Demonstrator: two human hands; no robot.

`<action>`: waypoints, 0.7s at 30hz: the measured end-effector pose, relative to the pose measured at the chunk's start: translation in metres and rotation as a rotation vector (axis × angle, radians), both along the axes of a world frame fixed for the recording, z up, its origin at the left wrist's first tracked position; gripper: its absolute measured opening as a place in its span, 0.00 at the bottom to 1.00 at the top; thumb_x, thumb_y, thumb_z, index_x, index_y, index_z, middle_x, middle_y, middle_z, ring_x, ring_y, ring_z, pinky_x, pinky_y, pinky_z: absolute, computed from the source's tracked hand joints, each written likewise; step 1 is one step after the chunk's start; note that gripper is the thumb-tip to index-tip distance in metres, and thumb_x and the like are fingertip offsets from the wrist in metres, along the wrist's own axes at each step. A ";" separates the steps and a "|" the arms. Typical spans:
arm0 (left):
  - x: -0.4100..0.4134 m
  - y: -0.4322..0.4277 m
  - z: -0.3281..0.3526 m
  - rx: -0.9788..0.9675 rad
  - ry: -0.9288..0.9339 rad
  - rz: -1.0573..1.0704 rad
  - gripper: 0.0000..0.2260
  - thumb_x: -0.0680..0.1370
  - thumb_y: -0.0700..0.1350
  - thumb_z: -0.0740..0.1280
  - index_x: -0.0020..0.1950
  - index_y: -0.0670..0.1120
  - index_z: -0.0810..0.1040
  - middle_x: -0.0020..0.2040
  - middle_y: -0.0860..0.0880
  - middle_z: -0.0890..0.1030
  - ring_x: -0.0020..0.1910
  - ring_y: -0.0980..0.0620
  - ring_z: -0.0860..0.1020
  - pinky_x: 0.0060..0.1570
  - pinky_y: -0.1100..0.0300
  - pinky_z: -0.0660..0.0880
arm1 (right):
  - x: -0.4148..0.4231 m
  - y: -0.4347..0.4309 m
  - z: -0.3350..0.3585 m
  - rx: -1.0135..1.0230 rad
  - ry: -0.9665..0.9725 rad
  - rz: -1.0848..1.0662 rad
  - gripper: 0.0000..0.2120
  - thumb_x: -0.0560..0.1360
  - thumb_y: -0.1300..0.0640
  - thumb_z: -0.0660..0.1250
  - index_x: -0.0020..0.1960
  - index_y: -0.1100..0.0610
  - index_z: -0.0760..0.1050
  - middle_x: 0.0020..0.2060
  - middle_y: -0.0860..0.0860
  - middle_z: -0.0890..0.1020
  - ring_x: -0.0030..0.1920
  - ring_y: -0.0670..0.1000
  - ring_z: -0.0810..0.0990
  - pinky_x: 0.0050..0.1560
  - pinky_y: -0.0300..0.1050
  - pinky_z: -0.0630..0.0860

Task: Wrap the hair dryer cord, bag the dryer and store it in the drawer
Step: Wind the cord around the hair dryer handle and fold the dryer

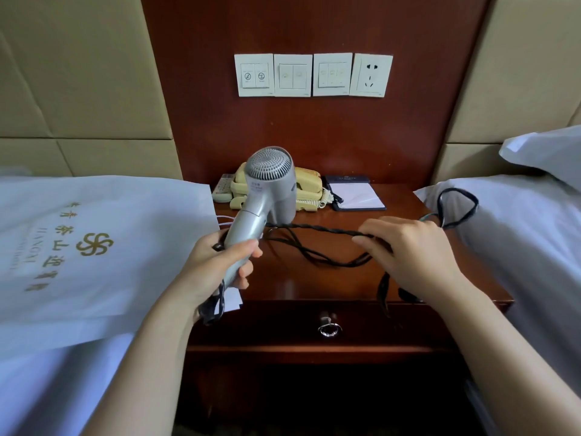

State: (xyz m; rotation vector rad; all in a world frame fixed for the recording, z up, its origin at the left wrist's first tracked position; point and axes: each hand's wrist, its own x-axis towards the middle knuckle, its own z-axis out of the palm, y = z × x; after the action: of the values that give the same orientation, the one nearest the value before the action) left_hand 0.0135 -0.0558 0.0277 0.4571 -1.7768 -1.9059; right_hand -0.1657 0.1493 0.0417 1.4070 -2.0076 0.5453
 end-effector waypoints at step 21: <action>-0.029 0.043 0.013 -0.550 -0.192 0.487 0.14 0.72 0.56 0.69 0.42 0.48 0.69 0.34 0.51 0.75 0.33 0.50 0.73 0.27 0.62 0.64 | 0.080 -0.039 0.014 -0.086 0.376 0.190 0.13 0.78 0.51 0.61 0.46 0.57 0.80 0.31 0.49 0.75 0.28 0.49 0.56 0.28 0.40 0.57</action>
State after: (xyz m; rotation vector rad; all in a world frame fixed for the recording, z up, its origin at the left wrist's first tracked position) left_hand -0.0155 -0.0127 0.0409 0.7921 -1.9819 -1.0212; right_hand -0.0858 0.1101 0.0556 1.5278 -1.5488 0.4056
